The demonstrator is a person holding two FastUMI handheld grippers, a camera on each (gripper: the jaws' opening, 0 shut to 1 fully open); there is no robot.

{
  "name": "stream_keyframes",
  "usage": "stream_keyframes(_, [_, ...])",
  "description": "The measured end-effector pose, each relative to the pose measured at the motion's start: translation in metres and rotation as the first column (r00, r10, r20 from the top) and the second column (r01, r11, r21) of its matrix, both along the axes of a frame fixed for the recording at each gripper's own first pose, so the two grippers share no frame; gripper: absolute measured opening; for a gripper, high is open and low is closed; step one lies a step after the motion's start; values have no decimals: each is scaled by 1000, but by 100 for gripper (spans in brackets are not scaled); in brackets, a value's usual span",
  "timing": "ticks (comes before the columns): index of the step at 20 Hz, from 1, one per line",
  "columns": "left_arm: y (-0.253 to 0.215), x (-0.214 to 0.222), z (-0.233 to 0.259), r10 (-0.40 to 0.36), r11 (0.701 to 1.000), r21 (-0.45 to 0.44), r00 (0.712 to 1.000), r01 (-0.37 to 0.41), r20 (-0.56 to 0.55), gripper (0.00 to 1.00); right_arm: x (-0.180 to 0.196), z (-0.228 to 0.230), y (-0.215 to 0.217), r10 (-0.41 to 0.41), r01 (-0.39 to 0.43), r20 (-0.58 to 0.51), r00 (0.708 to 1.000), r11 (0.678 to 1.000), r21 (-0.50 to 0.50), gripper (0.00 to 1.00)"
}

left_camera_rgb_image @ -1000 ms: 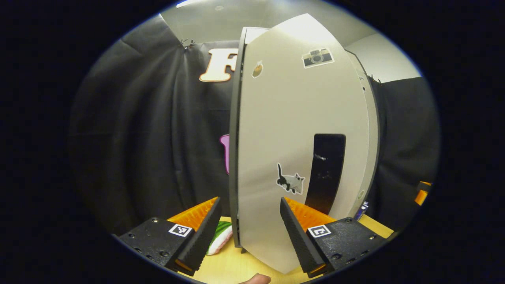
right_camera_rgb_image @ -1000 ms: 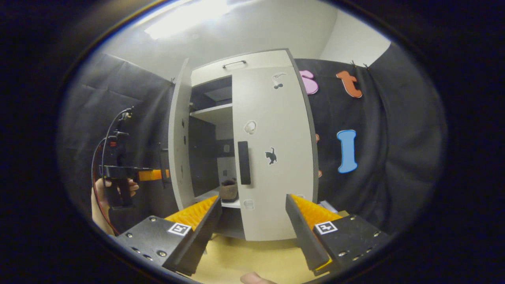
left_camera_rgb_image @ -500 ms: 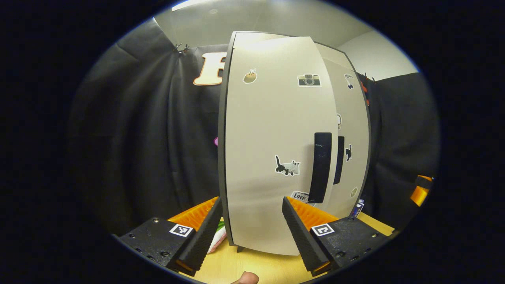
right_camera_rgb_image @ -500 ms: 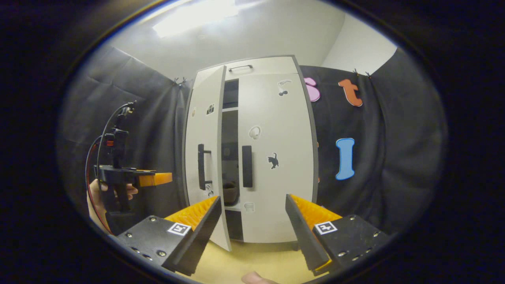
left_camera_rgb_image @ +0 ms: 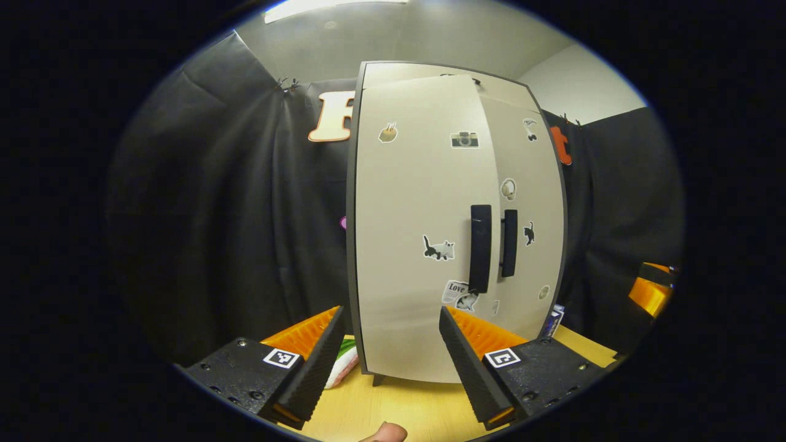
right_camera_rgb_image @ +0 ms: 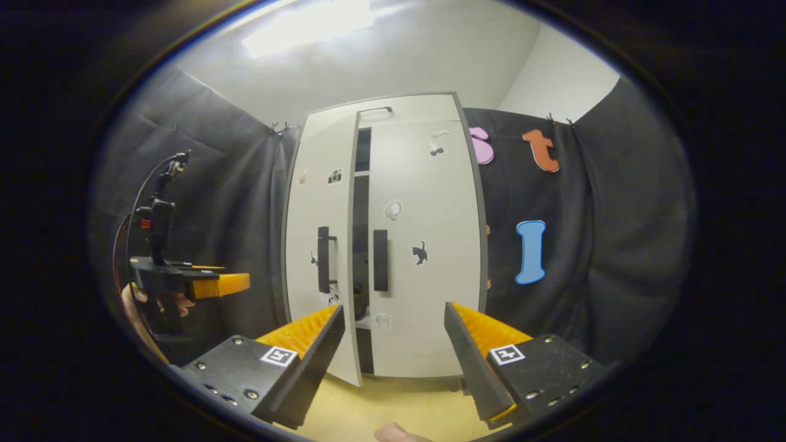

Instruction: Grab one shoe with the right hand and put it into the shoe cabinet, grab the other shoe with the left hand and put it into the shoe cabinet; then close the right door with the right hand and the left door with the left hand.

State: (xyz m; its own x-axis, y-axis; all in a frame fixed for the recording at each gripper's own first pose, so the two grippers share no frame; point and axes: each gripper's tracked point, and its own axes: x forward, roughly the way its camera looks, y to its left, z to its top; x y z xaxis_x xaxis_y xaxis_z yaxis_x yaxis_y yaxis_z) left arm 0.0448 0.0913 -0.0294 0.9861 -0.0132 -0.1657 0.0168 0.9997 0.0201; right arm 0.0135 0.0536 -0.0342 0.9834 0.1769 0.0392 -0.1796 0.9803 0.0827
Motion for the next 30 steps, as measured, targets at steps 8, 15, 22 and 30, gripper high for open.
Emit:
stream_keyframes(8, [-23,-26,-11,-27,999,-19,1000,27,7,94,-8,-13,-6,-2,2,-13,1000,1000,-11,98])
stream_keyframes(15, [-37,-45,-37,-20,1000,-19,1000,20,-8,94,-20,-23,-20,14,-15,-24,1000,1000,-19,98])
stream_keyframes(22, [-61,-55,-27,-35,999,0,999,35,22,94,-32,-10,-42,37,-37,6,999,998,44,98])
stream_keyframes(30, [-75,-74,-58,-29,998,-50,1000,29,-5,94,-53,-21,-57,79,-80,11,997,996,35,98])
